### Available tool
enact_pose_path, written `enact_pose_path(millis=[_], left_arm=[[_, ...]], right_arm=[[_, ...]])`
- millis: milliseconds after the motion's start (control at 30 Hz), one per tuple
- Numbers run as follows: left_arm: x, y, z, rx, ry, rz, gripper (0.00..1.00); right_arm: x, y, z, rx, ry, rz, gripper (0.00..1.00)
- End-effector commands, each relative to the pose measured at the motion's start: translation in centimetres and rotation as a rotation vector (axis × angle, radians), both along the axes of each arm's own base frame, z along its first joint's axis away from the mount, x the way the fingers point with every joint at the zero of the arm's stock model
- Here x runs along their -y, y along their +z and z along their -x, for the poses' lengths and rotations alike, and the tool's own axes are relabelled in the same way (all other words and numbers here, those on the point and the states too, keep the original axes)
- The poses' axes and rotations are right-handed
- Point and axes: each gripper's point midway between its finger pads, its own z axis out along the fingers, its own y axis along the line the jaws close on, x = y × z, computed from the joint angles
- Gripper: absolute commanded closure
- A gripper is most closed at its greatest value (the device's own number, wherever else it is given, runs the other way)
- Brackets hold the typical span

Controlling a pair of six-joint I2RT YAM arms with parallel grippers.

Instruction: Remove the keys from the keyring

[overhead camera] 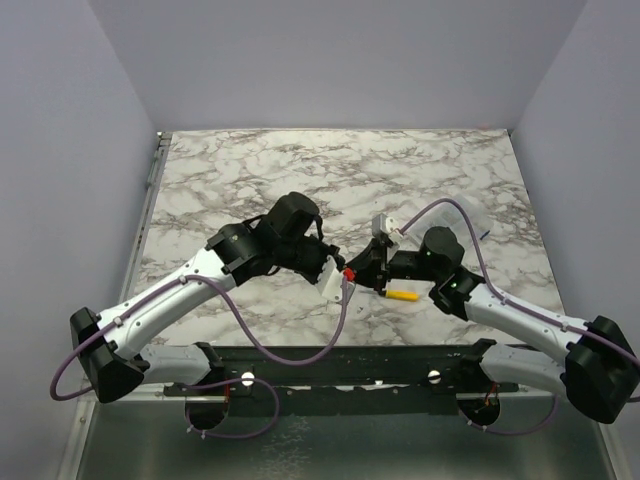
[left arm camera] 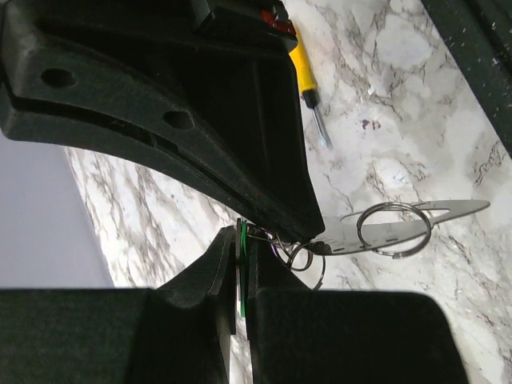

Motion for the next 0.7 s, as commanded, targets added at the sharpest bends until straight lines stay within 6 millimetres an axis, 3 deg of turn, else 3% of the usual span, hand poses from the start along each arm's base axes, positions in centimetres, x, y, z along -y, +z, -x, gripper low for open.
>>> enact_pose_path(millis=[0,167,467,667], left_arm=[[2.5,-0.3,1.6,-0.049,0.062,-0.019,1.00],[4.1,-1.1,1.7,-0.046,0.229,-0.026,1.00],[3.4,-3.3,2.0,0.028,0.418,-0.060,1.00],[4.1,-2.8,2.0,-0.007,0.535,-0.029,1.00]], right_arm=[[-0.2,3.1,-2.3,0.026,-0.107,-0.037,0.99],[-0.2,3.4,-2.8,-0.022,-0.135,-0.041,0.99],[0.1,4.9,-2.3,-0.078,-0.148,-0.102,0.99],[0.5,5.1,-2.0,-0.077,-0.157,-0.115,1.00]])
